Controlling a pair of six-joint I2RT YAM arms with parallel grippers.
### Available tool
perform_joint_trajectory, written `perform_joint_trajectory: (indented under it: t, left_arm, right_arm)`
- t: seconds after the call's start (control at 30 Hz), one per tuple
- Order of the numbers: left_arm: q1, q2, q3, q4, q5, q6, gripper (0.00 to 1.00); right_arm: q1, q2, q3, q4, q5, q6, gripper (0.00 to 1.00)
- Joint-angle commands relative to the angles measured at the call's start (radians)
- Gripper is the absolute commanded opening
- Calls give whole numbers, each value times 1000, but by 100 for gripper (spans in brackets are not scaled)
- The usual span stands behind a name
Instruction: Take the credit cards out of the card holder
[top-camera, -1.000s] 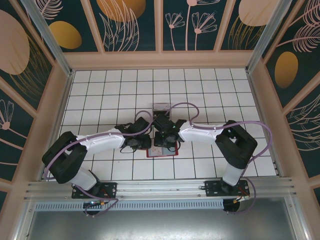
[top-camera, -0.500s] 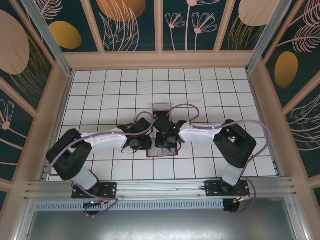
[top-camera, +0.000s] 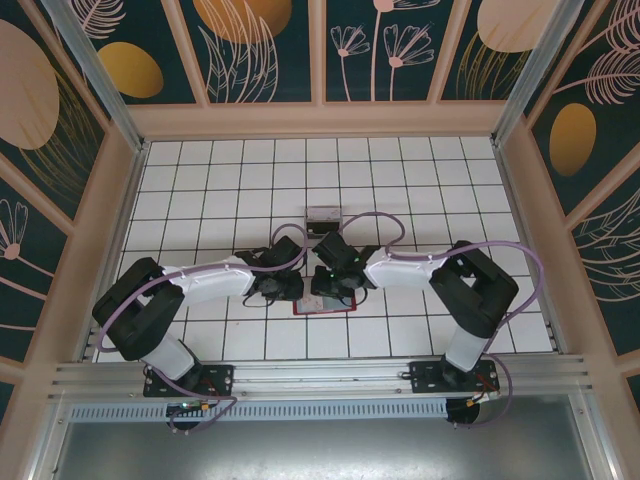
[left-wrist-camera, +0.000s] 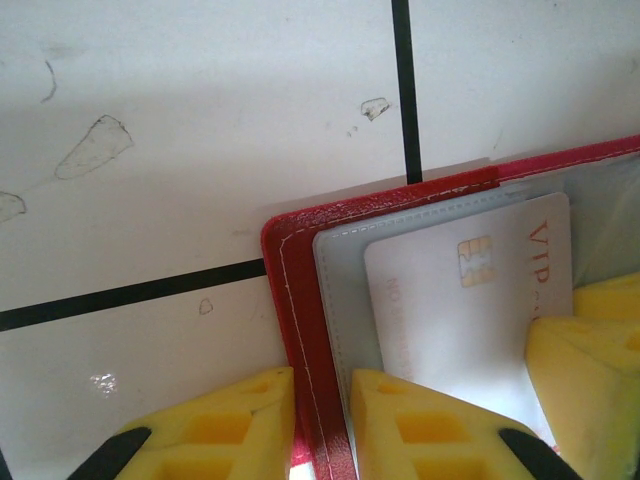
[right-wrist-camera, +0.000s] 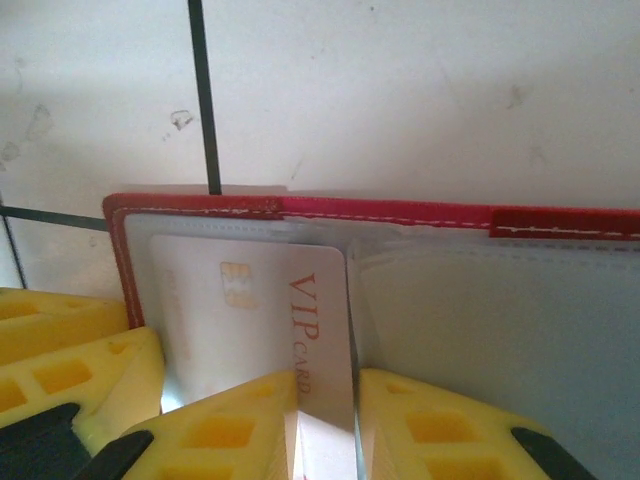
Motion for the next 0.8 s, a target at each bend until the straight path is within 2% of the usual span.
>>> perform_joint_trajectory:
  t: [0.0, 0.3, 0.47, 0.77]
  left_arm:
    - [-8, 53, -34, -20, -16, 1, 24]
    - [-8, 58, -34, -30, -22, 0, 24]
    - [-9, 63, -22, -33, -21, -1, 24]
    - [-12, 68, -14, -47, -25, 1, 24]
  right_arm:
    - [-14, -17, -78, 120, -85, 13, 23]
    - [-57, -88, -222, 365, -208, 36, 18]
    - [-79, -98, -270, 436, -248, 42, 12]
    - [-95, -131, -323, 530, -286, 47, 7]
